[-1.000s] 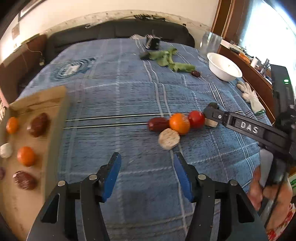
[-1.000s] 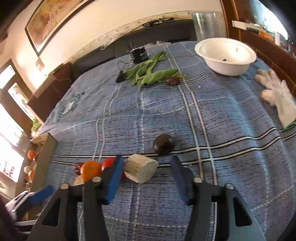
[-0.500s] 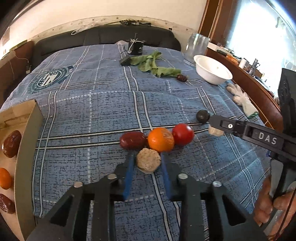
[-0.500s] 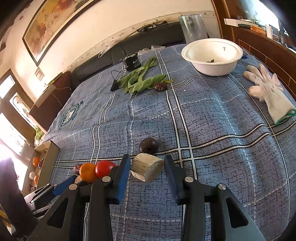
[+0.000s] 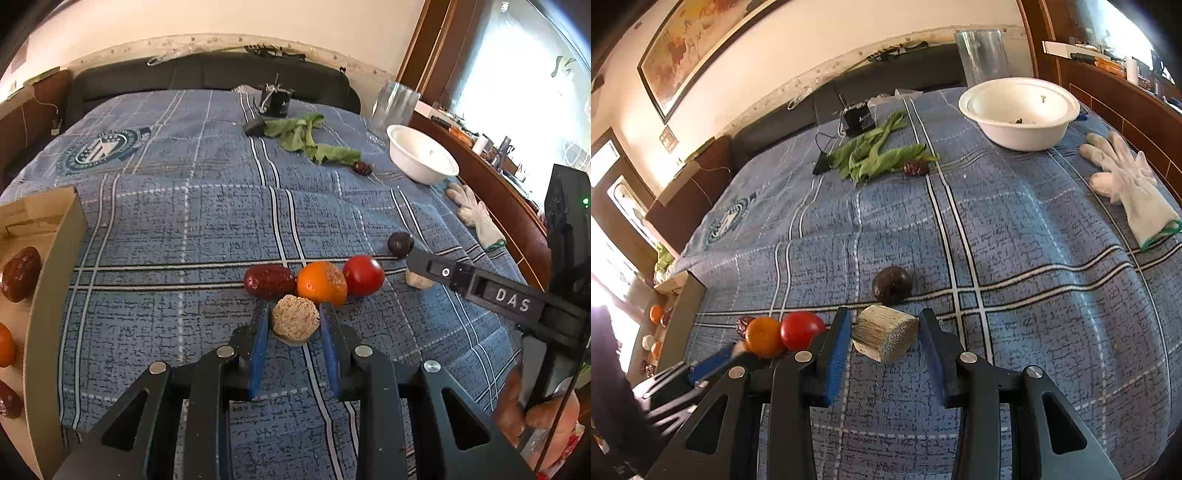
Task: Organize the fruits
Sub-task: 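Grasp a round white cake with the left tool while the right tool grasps a square white cake, then carry both white cakes into the cardboard tray and open both tools, then withdraw both open tools from the tray toward the remaining fruits, then grasp a mandarin with the left tool while the right tool grasps a red tomato, then carry the mandarin and tomato into the cardboard tray and open both tools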
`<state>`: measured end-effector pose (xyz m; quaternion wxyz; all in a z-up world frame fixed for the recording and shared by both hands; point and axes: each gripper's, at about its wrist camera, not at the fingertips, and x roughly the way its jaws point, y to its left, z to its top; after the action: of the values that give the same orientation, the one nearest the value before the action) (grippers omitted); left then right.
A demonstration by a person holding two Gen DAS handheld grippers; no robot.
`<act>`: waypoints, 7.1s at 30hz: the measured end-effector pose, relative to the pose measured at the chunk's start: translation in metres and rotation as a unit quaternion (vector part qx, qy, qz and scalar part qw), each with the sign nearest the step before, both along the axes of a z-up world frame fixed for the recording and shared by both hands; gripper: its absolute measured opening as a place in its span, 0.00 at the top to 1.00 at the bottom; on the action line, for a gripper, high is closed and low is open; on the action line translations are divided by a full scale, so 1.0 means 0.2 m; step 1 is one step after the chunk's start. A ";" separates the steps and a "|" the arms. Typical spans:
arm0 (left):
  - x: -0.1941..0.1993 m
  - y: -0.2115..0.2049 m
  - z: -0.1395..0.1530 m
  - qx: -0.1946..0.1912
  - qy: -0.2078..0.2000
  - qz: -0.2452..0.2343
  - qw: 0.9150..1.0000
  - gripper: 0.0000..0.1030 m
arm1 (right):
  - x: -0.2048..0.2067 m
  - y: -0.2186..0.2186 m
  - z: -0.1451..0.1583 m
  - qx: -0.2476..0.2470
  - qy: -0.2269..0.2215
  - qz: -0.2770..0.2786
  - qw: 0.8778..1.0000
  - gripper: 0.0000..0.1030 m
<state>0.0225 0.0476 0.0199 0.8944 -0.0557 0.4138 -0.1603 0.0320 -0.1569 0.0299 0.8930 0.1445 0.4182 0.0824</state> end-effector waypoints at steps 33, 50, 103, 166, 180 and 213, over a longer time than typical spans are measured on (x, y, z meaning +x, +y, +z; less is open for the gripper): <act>-0.57 1.33 0.13 0.023 0.012 0.291 0.956 0.74 | -0.44 1.41 0.24 -0.027 -0.054 0.312 0.948 0.59; -0.52 1.38 0.06 -0.004 0.049 0.294 0.955 0.74 | -0.43 1.69 0.07 -0.081 -0.035 0.354 0.931 0.58; -0.64 0.67 0.31 0.112 -0.027 0.201 0.973 0.20 | -0.55 0.65 0.11 0.046 -0.021 0.111 0.993 0.27; 0.10 -0.31 0.08 0.151 -0.021 -0.072 0.986 0.37 | 0.08 -0.02 -0.01 0.048 0.028 0.014 0.998 0.66; 0.04 -0.28 0.05 0.167 -0.022 -0.076 0.983 0.73 | 0.09 0.01 -0.04 0.032 0.032 0.026 0.999 0.66; -0.67 1.26 0.21 0.052 0.013 0.261 0.964 0.72 | -0.37 0.91 0.26 0.016 -0.055 0.236 0.970 0.65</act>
<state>-0.1112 0.3002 0.0616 0.9015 -0.1171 0.4043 0.1007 -0.0412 0.0260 0.0809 0.8675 0.0511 0.3891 0.3058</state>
